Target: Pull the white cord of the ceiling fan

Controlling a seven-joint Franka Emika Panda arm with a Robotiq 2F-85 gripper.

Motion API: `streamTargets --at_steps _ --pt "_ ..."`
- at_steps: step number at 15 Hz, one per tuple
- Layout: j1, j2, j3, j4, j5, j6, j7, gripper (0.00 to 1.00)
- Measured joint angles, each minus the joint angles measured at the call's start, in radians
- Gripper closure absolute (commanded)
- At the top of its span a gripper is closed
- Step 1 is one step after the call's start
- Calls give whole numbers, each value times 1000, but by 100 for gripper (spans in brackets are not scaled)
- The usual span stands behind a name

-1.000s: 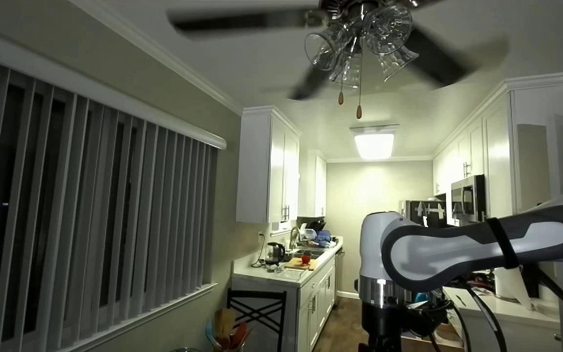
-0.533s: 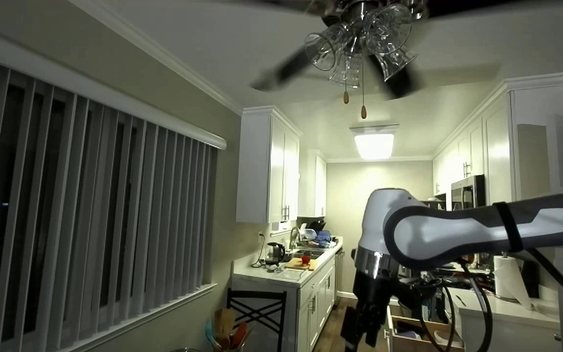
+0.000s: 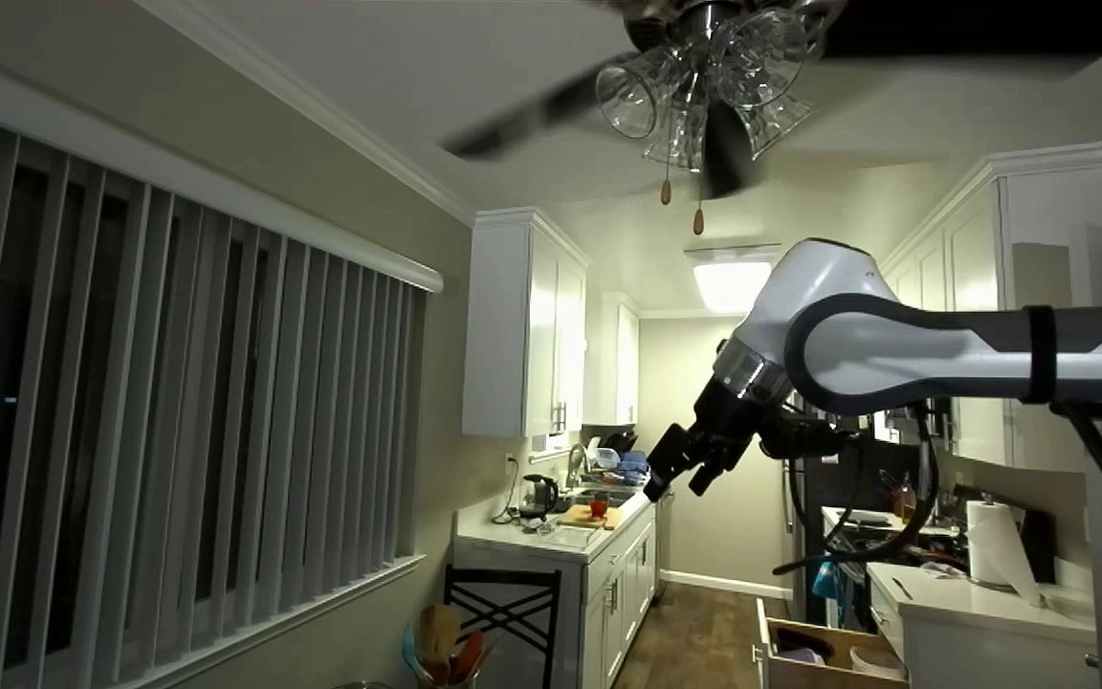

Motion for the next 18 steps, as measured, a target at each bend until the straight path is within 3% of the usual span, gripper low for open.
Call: streamTargets --at_steps 10,18 --pt "-154 -13 8 22 -124 519 80 0" --pt "-158 -10 9 26 -125 522 81 0"
